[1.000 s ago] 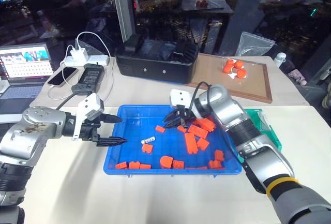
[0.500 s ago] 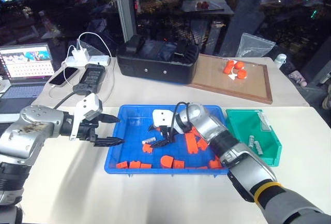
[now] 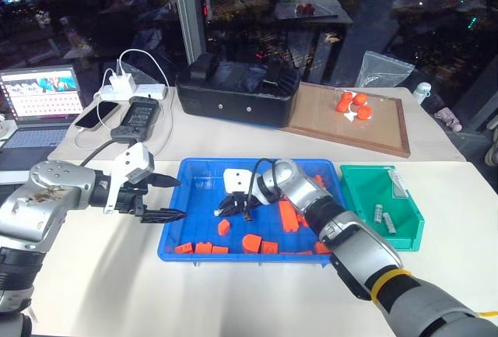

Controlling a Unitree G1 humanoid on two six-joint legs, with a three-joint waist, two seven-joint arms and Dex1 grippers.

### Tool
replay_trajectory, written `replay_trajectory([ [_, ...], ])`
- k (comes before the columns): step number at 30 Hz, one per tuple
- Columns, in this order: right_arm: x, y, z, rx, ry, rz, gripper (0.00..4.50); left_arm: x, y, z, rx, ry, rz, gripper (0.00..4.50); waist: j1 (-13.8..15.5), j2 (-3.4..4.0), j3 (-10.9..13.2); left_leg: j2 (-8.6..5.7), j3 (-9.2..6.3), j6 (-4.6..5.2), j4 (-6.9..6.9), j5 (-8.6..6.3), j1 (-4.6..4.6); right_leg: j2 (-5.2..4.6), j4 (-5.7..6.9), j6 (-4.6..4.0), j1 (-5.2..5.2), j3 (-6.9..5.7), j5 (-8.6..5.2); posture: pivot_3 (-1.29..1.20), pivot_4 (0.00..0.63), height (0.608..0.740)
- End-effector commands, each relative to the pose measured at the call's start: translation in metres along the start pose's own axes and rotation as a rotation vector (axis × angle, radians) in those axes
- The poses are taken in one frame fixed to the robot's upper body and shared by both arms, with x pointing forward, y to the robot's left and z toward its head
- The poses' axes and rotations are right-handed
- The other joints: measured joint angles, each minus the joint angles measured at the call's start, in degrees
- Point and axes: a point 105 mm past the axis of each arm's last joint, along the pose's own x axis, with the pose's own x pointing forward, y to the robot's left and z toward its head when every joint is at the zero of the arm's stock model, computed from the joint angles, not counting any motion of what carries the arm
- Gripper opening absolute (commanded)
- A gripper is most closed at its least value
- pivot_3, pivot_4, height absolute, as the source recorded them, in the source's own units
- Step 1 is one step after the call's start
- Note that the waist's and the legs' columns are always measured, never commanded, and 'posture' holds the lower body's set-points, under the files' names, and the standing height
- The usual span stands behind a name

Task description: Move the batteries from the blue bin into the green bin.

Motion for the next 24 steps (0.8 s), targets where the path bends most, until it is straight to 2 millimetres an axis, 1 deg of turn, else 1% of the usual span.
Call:
replay_trajectory([
  [1, -0.007, -0.001, -0.005, -0.005, 0.042, 0.017, 0.34, -0.004, 0.001, 0.010, 0.045, -0.014, 0.015, 4.50, 0.01, 0.00, 0.00, 0.00, -0.01, 0.00, 0.00, 0.00, 0.00, 0.00, 0.00, 0.00, 0.00, 0.00, 0.00, 0.00, 0.150, 0.740],
  [10, -0.016, -0.006, -0.008, 0.015, 0.053, -0.011, 0.34, -0.003, 0.003, 0.012, 0.052, -0.018, 0.011, 4.50, 0.02, 0.00, 0.00, -0.01, -0.02, 0.00, -0.04, 0.00, 0.00, -0.01, -0.01, -0.01, 0.00, 0.00, 0.00, 0.00, 0.150, 0.740],
  [17, -0.036, -0.008, -0.005, 0.041, 0.035, -0.010, 0.34, -0.001, 0.004, 0.017, 0.056, -0.042, 0.002, 4.50, 0.16, 0.00, 0.00, -0.02, -0.01, 0.00, -0.03, 0.00, -0.07, -0.03, -0.01, 0.00, 0.00, 0.00, 0.00, 0.00, 0.150, 0.740],
  [19, -0.056, -0.013, 0.005, 0.041, 0.001, -0.055, 0.34, 0.002, 0.005, 0.027, 0.059, -0.092, -0.012, 4.50, 0.24, 0.00, 0.00, -0.02, -0.01, 0.01, -0.03, 0.00, -0.15, -0.02, 0.00, 0.00, 0.01, 0.00, 0.00, 0.00, 0.150, 0.740],
  [20, -0.070, -0.015, 0.012, 0.050, -0.024, -0.076, 0.34, 0.003, 0.004, 0.032, 0.060, -0.119, -0.023, 4.50, 0.42, 0.00, 0.02, -0.03, -0.02, 0.00, -0.02, 0.01, -0.25, -0.02, 0.01, 0.00, 0.00, 0.00, 0.00, 0.00, 0.150, 0.740],
  [23, -0.099, -0.013, 0.025, 0.092, -0.074, -0.114, 0.34, 0.008, 0.001, 0.043, 0.062, -0.167, -0.058, 4.50, 0.41, -0.01, 0.04, -0.02, -0.08, 0.00, 0.04, 0.01, -0.41, -0.02, -0.02, 0.02, -0.05, -0.02, 0.00, 0.00, 0.150, 0.740],
  [24, -0.116, -0.011, 0.027, 0.104, -0.076, -0.140, 0.34, 0.011, -0.001, 0.048, 0.065, -0.190, -0.079, 4.50, 0.38, -0.01, 0.03, -0.03, -0.14, 0.00, 0.03, 0.01, -0.41, -0.01, -0.04, 0.02, -0.05, -0.02, 0.00, 0.00, 0.150, 0.740],
])
